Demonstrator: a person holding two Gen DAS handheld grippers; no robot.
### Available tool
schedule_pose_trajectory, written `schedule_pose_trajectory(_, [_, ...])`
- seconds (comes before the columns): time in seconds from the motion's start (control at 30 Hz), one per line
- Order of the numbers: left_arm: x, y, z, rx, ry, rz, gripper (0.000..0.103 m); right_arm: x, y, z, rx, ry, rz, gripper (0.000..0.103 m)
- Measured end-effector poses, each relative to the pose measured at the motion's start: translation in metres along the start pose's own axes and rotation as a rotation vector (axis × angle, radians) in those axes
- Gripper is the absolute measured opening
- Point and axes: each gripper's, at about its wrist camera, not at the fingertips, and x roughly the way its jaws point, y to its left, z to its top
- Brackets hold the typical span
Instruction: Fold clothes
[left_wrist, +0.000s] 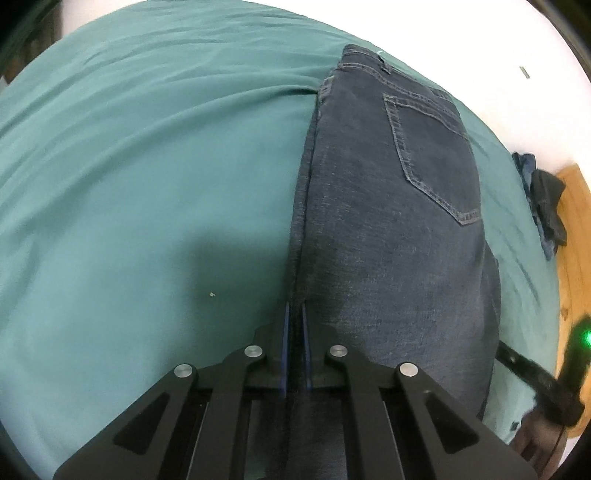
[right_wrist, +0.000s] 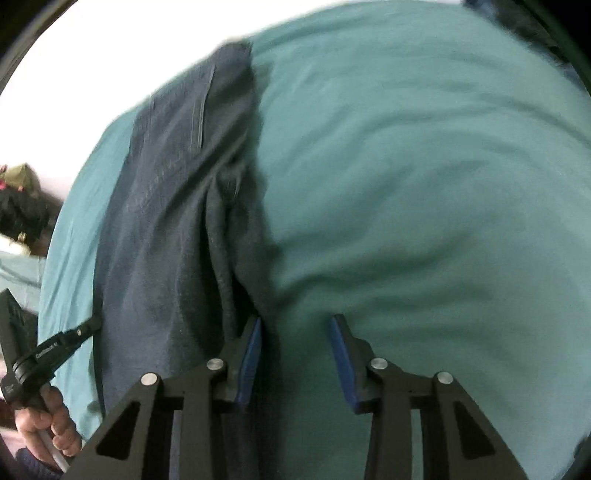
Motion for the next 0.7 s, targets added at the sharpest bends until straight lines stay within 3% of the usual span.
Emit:
schedule_pose_trajectory(0.07, [0.003, -0.002, 0.002, 0.015, 0.007, 0.004, 0.006, 0.007, 0.007, 0.003, -0.039, 0.018, -0.027, 0.040])
schedule_pose_trajectory(0.13, [0.010, -0.005, 0.007, 0.013, 0.013, 0.001, 0.006, 0.003, 0.010, 0.003, -0.073, -0.034, -0.089, 0.013])
schedule_pose_trajectory(0.2, [0.012, -0.004, 0.010, 0.011, 0.013, 0.001, 0.007, -0.003, -0.001, 0.001, -0.037, -0.078, -0.207, 0.010])
schedule_pose_trajectory(0.23, [0.014, -0.004, 0.011, 0.012, 0.011, 0.007, 0.007, -0.005, -0.017, 0.000, 0.028, -0.073, -0.244, 0.000])
schedule_pose_trajectory(0.27, [0.016, -0.004, 0.013, 0.013, 0.009, 0.014, 0.007, -0.007, -0.033, 0.000, 0.098, -0.071, -0.264, 0.000])
schedule_pose_trajectory(0.3, [0.016, -0.002, 0.015, 0.010, 0.008, 0.022, 0.007, -0.015, -0.048, 0.000, 0.192, -0.080, -0.183, 0.000])
schedule_pose_trajectory(0.4, [0.011, 0.006, 0.017, -0.006, 0.007, 0.048, 0.006, -0.041, -0.058, 0.005, 0.303, -0.099, 0.021, 0.011])
schedule_pose_trajectory(0.47, [0.008, 0.010, 0.020, -0.015, 0.007, 0.022, 0.006, -0.055, -0.035, 0.015, 0.181, -0.133, 0.071, 0.019])
schedule_pose_trajectory(0.5, [0.006, 0.010, 0.021, -0.016, 0.002, 0.006, 0.006, -0.058, -0.015, 0.021, 0.089, -0.132, 0.091, 0.020])
schedule_pose_trajectory(0.57, [0.002, 0.006, 0.023, -0.003, -0.002, -0.019, 0.006, -0.049, 0.006, 0.028, 0.024, -0.083, 0.209, 0.019])
schedule_pose_trajectory(0.63, [0.002, 0.001, 0.024, 0.005, 0.002, -0.033, 0.006, -0.031, 0.013, 0.031, 0.044, -0.012, 0.248, 0.018])
schedule_pose_trajectory(0.7, [0.004, -0.004, 0.024, 0.010, 0.008, -0.043, 0.006, -0.005, 0.015, 0.031, 0.062, 0.051, 0.176, 0.014])
